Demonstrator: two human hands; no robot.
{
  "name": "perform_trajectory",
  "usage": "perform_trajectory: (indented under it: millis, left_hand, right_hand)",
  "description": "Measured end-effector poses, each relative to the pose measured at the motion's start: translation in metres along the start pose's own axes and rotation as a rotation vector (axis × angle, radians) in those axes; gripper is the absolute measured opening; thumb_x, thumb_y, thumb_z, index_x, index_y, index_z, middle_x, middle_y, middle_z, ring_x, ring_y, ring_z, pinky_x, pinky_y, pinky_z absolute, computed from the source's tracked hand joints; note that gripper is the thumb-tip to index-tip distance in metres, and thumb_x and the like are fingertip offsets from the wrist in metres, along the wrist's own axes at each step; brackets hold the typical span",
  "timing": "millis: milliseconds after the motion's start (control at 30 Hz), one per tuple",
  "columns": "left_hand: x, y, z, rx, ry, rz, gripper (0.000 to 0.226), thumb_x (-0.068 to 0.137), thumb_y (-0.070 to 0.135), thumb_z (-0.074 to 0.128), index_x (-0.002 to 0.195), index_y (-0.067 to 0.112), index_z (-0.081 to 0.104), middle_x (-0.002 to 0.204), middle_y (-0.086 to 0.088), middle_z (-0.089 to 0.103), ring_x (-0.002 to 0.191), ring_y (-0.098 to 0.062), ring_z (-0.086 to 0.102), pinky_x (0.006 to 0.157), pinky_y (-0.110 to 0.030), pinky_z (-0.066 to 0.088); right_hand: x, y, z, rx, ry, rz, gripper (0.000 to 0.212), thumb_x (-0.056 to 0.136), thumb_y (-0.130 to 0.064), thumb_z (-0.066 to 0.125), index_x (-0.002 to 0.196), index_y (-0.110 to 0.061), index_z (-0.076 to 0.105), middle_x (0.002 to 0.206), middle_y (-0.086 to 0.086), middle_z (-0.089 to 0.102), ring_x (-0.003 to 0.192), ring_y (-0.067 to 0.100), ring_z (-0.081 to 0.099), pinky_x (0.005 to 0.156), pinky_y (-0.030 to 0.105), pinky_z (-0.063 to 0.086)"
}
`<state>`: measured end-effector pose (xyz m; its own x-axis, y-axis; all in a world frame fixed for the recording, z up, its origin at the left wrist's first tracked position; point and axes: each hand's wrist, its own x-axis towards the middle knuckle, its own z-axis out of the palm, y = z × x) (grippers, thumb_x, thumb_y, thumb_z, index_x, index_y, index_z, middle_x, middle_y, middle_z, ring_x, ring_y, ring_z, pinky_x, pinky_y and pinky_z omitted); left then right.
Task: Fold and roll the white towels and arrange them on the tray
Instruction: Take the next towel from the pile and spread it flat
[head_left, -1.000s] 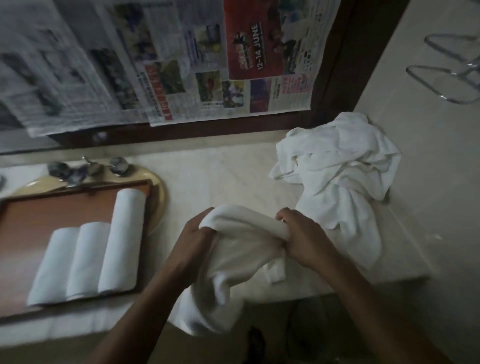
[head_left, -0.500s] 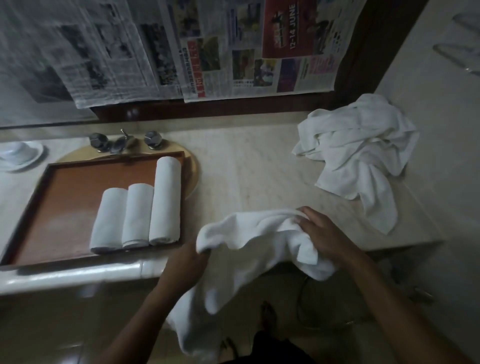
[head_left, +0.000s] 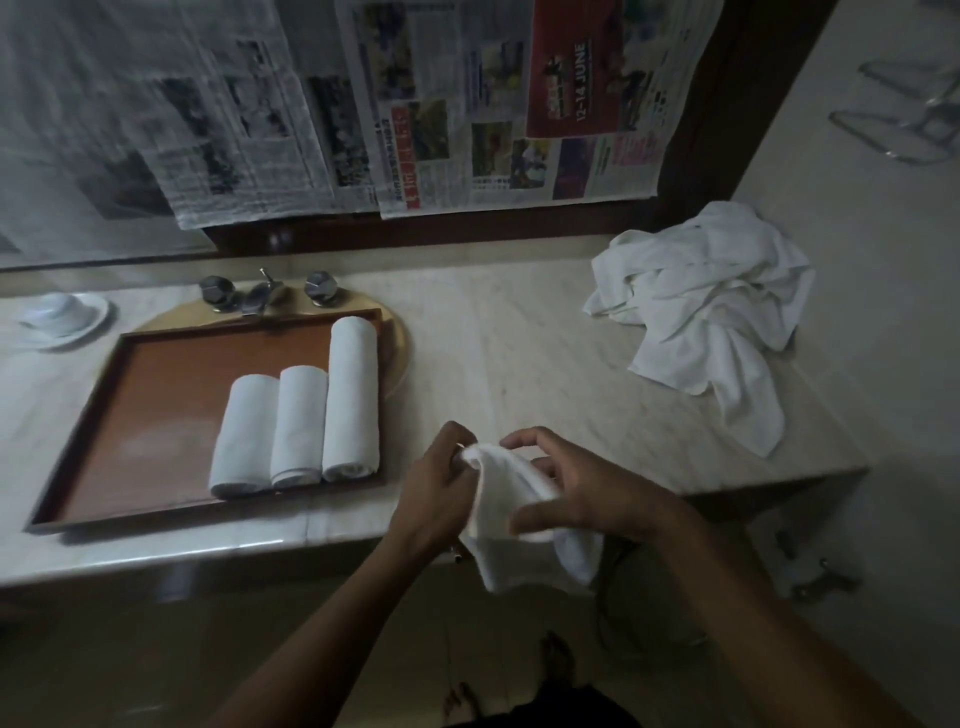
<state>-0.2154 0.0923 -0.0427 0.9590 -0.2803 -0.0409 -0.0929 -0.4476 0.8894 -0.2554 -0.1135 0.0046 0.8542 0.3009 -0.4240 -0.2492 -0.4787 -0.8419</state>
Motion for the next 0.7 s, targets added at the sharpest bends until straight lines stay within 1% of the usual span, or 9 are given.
perform_trajectory:
  millis: [67,100,200,267,367,467,533,633,700]
  left_hand:
    - [-0.002,-0.003,-0.006,-0.091,0.04,-0.075,0.013,0.1,0.03,0.065,0.103,0.02,0.057,0.098,0.001,0.065,0.088,-0.011,0.066,0.071,-0.026,0.059]
    - [-0.002,-0.001,-0.01,-0.242,0.063,-0.172,0.013,0.103,0.03,0.06,0.109,0.019,0.058,0.103,0.003,0.064,0.091,-0.006,0.063,0.072,-0.019,0.056]
    - [-0.001,-0.009,-0.023,-0.49,-0.047,-0.453,0.017,0.106,0.015,0.049,0.118,0.016,0.06,0.11,-0.001,0.068,0.096,-0.016,0.066,0.086,-0.036,0.058]
    - [0.001,-0.022,-0.033,-0.31,-0.147,-0.35,0.027,0.098,0.025,0.054,0.12,0.022,0.069,0.122,-0.001,0.072,0.113,-0.022,0.067,0.1,-0.052,0.054]
    - [-0.011,-0.023,-0.04,-0.203,-0.256,-0.246,0.046,0.079,0.024,0.066,0.124,0.028,0.065,0.124,-0.003,0.069,0.119,-0.025,0.065,0.098,-0.053,0.055]
    - [-0.014,-0.009,-0.046,-0.282,-0.316,-0.128,0.062,0.076,0.025,0.065,0.136,0.034,0.052,0.131,0.003,0.062,0.127,-0.015,0.058,0.1,-0.037,0.053]
    - [-0.016,0.013,-0.047,-0.215,-0.381,0.011,0.068,0.084,0.038,0.075,0.143,0.044,0.042,0.137,0.013,0.059,0.13,-0.003,0.054,0.103,-0.028,0.047]
    - [-0.022,0.037,-0.034,0.071,-0.259,0.221,0.077,0.076,0.045,0.088,0.136,0.051,0.041,0.133,0.022,0.057,0.122,0.002,0.057,0.093,-0.019,0.05]
    - [-0.021,0.033,-0.02,0.179,-0.128,0.295,0.055,0.086,0.039,0.078,0.132,0.039,0.048,0.121,0.015,0.064,0.106,-0.007,0.066,0.081,-0.026,0.055]
  right_hand:
    - [-0.003,0.001,0.006,-0.29,0.048,0.025,0.09,0.069,-0.053,0.088,0.141,-0.047,0.034,0.134,-0.012,0.058,0.114,0.013,0.061,0.091,0.034,0.054]
    - [-0.003,0.003,0.009,-0.351,0.107,0.023,0.079,0.075,-0.047,0.085,0.139,-0.043,0.039,0.129,-0.011,0.06,0.109,0.012,0.063,0.085,0.031,0.054]
    - [-0.001,0.015,0.005,-0.167,0.347,-0.047,0.022,0.091,-0.035,0.076,0.105,-0.024,0.063,0.095,-0.005,0.071,0.086,0.016,0.069,0.073,0.039,0.059]
    - [0.0,0.014,-0.003,-0.063,0.479,-0.115,0.019,0.099,-0.036,0.066,0.09,-0.02,0.068,0.082,-0.001,0.071,0.079,0.019,0.069,0.072,0.043,0.055]
    - [0.004,0.001,-0.005,-0.072,0.492,-0.185,0.019,0.103,-0.028,0.058,0.088,-0.024,0.068,0.081,-0.005,0.07,0.08,0.014,0.068,0.072,0.038,0.052]
    - [0.011,-0.01,0.008,-0.194,0.432,-0.188,0.023,0.101,-0.028,0.059,0.079,-0.035,0.064,0.078,-0.013,0.068,0.076,0.003,0.064,0.069,0.027,0.05]
    - [0.015,-0.016,0.012,-0.213,0.418,-0.196,0.019,0.099,-0.033,0.06,0.081,-0.033,0.067,0.078,-0.011,0.069,0.075,0.005,0.065,0.068,0.03,0.053]
    - [0.018,-0.027,0.009,-0.216,0.476,-0.222,0.024,0.098,-0.038,0.061,0.082,-0.022,0.068,0.076,-0.005,0.069,0.073,0.008,0.065,0.069,0.034,0.055]
    - [0.019,-0.032,0.004,-0.207,0.481,-0.226,0.019,0.097,-0.038,0.062,0.086,-0.025,0.07,0.08,-0.009,0.071,0.077,0.005,0.066,0.071,0.032,0.056]
